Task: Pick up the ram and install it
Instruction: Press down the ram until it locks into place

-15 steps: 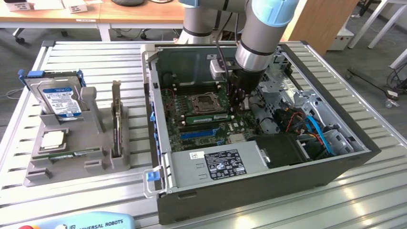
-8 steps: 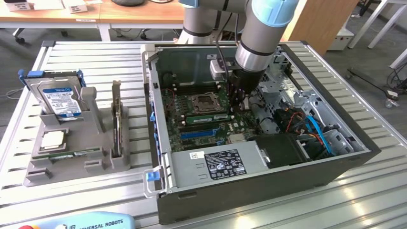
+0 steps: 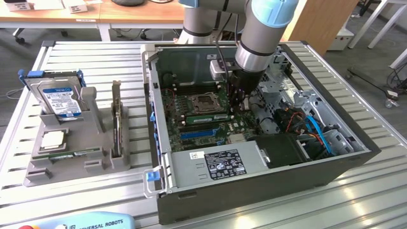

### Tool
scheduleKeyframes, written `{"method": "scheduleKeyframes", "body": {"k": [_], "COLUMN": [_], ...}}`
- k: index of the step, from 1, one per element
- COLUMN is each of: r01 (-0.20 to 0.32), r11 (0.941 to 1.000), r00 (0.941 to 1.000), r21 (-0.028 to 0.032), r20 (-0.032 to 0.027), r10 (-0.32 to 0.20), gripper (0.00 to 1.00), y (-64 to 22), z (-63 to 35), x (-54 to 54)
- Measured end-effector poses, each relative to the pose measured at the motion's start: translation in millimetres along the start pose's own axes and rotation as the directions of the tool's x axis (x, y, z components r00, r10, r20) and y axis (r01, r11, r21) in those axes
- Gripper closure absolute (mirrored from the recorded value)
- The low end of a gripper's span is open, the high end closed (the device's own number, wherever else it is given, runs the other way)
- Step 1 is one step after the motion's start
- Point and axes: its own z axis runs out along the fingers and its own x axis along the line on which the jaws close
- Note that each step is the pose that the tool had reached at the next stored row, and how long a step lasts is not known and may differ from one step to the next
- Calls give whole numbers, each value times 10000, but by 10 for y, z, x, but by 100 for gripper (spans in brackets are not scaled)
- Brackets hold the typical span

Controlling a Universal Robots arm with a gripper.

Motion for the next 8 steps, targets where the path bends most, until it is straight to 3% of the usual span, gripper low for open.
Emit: {"method": "scheduleKeyframes", "body": {"k": [8], "r01": [0], "r11": [10000], "r00": [10000], "r21": [1], "r20": [1], "r10": [0], "gripper": [90], "y": [0], "z": [4], "x": [0]}}
